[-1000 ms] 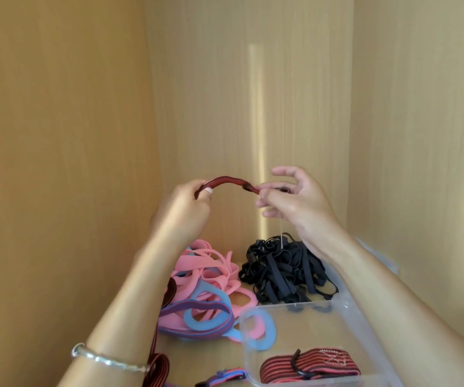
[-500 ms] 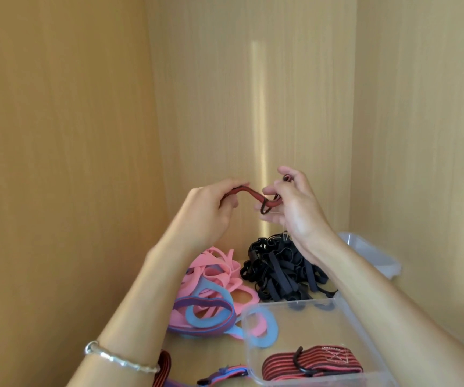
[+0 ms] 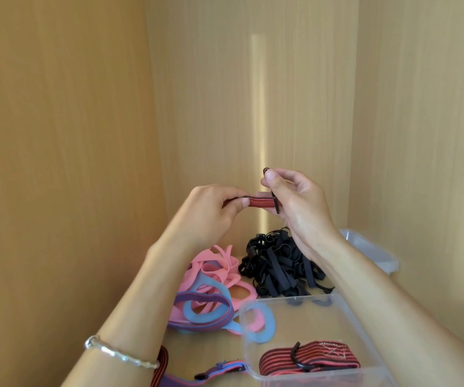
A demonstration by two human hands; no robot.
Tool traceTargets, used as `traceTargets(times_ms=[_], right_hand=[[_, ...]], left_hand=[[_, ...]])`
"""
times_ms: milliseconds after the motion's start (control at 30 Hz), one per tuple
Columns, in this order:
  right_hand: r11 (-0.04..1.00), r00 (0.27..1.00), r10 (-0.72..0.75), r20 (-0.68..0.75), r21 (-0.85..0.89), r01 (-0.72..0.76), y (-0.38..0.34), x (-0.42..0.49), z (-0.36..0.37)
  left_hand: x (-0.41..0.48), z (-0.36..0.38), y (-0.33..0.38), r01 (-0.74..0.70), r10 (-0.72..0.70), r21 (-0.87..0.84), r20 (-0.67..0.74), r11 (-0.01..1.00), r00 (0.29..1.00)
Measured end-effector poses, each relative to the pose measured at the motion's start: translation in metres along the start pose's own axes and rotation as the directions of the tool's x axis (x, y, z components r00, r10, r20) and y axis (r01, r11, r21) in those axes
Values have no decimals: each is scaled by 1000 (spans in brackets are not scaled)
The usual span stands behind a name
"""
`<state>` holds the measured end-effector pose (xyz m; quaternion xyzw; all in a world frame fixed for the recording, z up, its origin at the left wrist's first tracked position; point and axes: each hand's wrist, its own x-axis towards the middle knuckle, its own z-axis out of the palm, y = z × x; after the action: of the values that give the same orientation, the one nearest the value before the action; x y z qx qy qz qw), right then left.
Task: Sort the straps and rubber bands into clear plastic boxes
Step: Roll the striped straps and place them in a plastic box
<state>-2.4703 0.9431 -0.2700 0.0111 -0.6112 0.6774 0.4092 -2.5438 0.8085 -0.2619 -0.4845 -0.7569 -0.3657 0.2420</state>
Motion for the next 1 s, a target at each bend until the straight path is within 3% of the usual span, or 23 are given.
traceTargets(times_ms=[133,367,500,633,733,800,900,1000], right_hand=[[999,999,-18,27,-51,20,1,-2,0],[976,976,46,213,-217,2,0,-2,-6],[977,957,103,273,-209,-45,-2,-1,-11],[966,960,102,261,-255,-33,-2,1,-13],[983,966,97,242,-175,-55,-3,3,-12],[990,957,57,283,-139,-17,-4,1,-11],[933,938,-41,343,-323,159,-3,-2,-10],[904,940,-99,328,-366,223,-1,0,-12]], left_hand=[[1,0,-3,37,-37,12,17,999,999],[1,1,-5,47,-47,6,-2,999,999],[-1,1,-4,31,-31,17,-4,999,1000],[-1,4,0,-11,10,77,13,997,1000],[1,4,-1,34,-31,143,-23,989,999],[2,3,-2,82,-67,168,-92,982,993],[3,0,-7,132,-105,147,-174,980,979],[4,-2,-10,72,-60,95,-126,993,990]])
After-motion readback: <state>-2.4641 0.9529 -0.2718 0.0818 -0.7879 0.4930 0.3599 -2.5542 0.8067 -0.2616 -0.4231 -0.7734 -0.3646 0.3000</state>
